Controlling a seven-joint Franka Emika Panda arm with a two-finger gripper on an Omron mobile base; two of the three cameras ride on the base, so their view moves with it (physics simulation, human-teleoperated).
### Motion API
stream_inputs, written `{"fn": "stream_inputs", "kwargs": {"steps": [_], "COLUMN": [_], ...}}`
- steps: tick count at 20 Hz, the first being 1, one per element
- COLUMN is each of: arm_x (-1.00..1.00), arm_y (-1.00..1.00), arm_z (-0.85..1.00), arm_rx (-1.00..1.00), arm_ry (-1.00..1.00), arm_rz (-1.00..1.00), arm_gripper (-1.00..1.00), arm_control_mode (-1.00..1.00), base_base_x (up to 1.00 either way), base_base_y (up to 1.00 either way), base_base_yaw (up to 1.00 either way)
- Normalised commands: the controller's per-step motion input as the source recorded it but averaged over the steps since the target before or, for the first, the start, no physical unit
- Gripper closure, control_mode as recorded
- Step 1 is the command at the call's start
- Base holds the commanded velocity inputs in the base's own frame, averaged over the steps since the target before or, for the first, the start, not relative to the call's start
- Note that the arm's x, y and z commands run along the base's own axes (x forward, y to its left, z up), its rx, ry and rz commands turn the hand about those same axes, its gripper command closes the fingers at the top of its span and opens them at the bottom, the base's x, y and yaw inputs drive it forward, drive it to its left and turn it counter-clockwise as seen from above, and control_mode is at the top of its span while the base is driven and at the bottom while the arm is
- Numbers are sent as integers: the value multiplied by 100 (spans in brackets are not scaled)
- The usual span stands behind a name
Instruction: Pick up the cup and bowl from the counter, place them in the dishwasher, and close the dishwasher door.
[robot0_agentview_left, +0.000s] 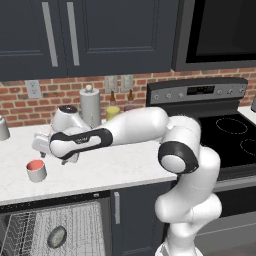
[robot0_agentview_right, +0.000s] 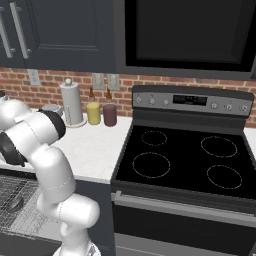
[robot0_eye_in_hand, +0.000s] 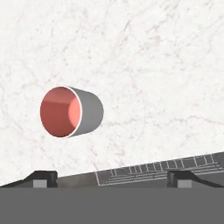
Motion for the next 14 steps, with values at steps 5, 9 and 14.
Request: {"fn": "stream_inputs", "kwargs": {"steps": [5,9,14], "arm_x": [20,28,19], "arm_y": [5,14,21], "arm_z": [-2,-23,-23], "arm_rx": [-1,-1,0], "arm_ry": [15,7,1], "arm_rz": [0,0,0], "arm_gripper": [-100,-100,-100], "arm_control_mode": [-100,-100,-100], "base_base_x": [0,0,0], "base_base_y": [0,0,0], "base_base_yaw": [0,0,0]}}
